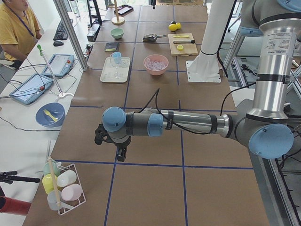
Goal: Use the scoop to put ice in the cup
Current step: 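Move the left gripper toward the pink bowl of ice cubes, then hold the left gripper beside the bowl while the right gripper reaches the metal scoop, then grasp the metal scoop handle with the right gripper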
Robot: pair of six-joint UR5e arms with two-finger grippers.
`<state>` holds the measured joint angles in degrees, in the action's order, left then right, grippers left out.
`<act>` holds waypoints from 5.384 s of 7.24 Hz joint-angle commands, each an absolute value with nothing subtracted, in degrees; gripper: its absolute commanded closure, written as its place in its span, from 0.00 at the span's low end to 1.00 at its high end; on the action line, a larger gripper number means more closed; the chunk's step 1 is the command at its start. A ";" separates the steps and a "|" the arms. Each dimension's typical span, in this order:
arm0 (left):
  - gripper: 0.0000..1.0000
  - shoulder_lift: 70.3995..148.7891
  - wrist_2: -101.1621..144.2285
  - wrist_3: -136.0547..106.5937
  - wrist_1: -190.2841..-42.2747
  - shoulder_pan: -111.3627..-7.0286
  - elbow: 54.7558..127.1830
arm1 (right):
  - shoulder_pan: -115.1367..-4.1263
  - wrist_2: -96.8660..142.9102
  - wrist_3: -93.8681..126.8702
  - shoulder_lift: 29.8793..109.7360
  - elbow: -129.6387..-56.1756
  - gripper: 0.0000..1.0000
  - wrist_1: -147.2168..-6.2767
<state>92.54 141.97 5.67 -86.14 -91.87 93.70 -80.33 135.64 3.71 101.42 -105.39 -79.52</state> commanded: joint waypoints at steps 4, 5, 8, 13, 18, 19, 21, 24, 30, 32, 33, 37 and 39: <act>0.00 93.34 142.91 5.62 -94.87 -72.45 105.90 | -77.78 137.02 6.24 101.16 -106.26 0.00 -77.78; 0.00 93.43 142.82 5.19 -107.45 -65.90 105.21 | -77.78 137.20 6.24 101.16 -106.78 0.00 -77.70; 0.00 94.56 142.38 5.01 -133.80 -53.23 101.87 | -77.70 137.02 6.15 101.16 -106.87 0.00 -77.70; 0.00 110.03 122.31 3.96 -134.74 -33.95 97.56 | -76.03 137.02 9.40 100.63 -108.53 0.00 -77.70; 0.00 111.71 119.62 4.22 -135.09 -31.12 94.48 | -62.87 132.65 39.43 103.70 -115.13 0.00 -62.00; 0.00 111.88 119.62 4.22 -135.09 -30.77 94.22 | -60.41 130.71 41.64 104.41 -116.09 0.00 -61.18; 0.00 111.80 119.88 4.57 -135.09 -30.32 94.04 | -51.91 121.98 46.05 107.81 -121.25 0.00 -61.08; 0.00 112.06 119.71 4.92 -135.00 -30.23 94.57 | -41.68 112.08 54.83 108.46 -122.96 0.00 -60.91; 0.00 111.71 119.62 4.83 -136.05 -30.32 94.13 | -23.83 91.42 71.59 107.24 -122.18 0.04 -59.42; 0.00 111.36 119.62 4.92 -136.05 -30.32 94.13 | -20.85 87.56 73.99 106.79 -119.55 0.07 -56.71; 0.00 111.27 119.62 4.92 -136.05 -30.32 94.13 | -19.96 85.62 75.40 106.79 -117.88 0.08 -52.08; 0.00 111.27 119.62 4.83 -136.05 -30.32 94.22 | -19.95 83.58 75.50 106.87 -115.40 0.18 -50.36; 0.00 111.18 119.62 4.92 -136.05 -30.32 94.31 | -19.08 83.67 75.50 106.79 -114.43 0.19 -50.36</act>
<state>111.21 119.62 4.89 -136.05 -30.32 94.23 -19.54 83.67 75.49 106.85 -114.74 -50.37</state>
